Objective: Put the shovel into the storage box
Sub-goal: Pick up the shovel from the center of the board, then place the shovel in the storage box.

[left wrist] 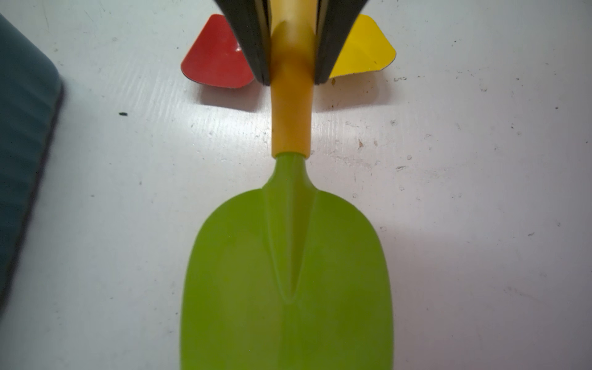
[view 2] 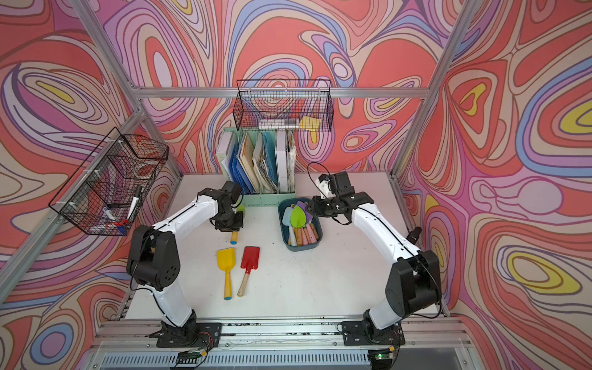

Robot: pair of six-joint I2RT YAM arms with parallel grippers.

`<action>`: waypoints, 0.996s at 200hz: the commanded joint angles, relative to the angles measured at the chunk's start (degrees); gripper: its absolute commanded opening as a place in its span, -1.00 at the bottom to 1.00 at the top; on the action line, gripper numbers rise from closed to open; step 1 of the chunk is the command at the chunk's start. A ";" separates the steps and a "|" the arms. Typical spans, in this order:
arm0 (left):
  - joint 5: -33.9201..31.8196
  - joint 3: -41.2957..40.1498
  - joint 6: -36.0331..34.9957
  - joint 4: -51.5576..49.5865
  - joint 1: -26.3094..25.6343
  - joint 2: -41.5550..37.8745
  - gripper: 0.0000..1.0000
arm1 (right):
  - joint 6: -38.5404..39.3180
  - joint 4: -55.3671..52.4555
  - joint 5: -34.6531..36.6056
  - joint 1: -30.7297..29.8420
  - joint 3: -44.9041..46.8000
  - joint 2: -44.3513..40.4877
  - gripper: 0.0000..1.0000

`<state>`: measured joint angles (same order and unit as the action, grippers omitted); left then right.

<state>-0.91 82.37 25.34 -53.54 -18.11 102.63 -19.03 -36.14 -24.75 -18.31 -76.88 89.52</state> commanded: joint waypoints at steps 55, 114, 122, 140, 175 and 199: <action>6.12 1.95 1.79 -3.34 -8.13 -6.95 -1.00 | -6.98 9.11 -3.70 -9.06 -5.10 8.69 -0.43; 10.20 3.59 4.76 -2.03 -12.21 -7.71 -1.00 | -15.34 17.04 -4.46 -12.23 -7.66 15.83 -0.42; 10.30 3.58 5.02 -1.76 -12.38 -7.75 -1.00 | -15.86 17.39 -4.45 -12.29 -7.74 16.28 -0.42; 10.56 3.49 5.42 -1.26 -12.73 -8.05 -1.00 | -16.38 17.92 -4.45 -12.50 -7.71 16.99 -0.42; 10.92 3.50 5.64 -0.70 -13.11 -7.93 -1.00 | -16.92 18.64 -5.07 -12.81 -7.67 17.59 -0.41; 11.19 3.58 5.80 -0.50 -13.31 -7.71 -1.00 | -17.10 19.06 -5.30 -12.98 -7.80 18.02 -0.41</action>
<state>9.50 84.60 30.50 -54.85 -30.89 96.62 -35.35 -18.79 -29.45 -30.74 -83.46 106.43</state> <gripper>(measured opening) 0.233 0.293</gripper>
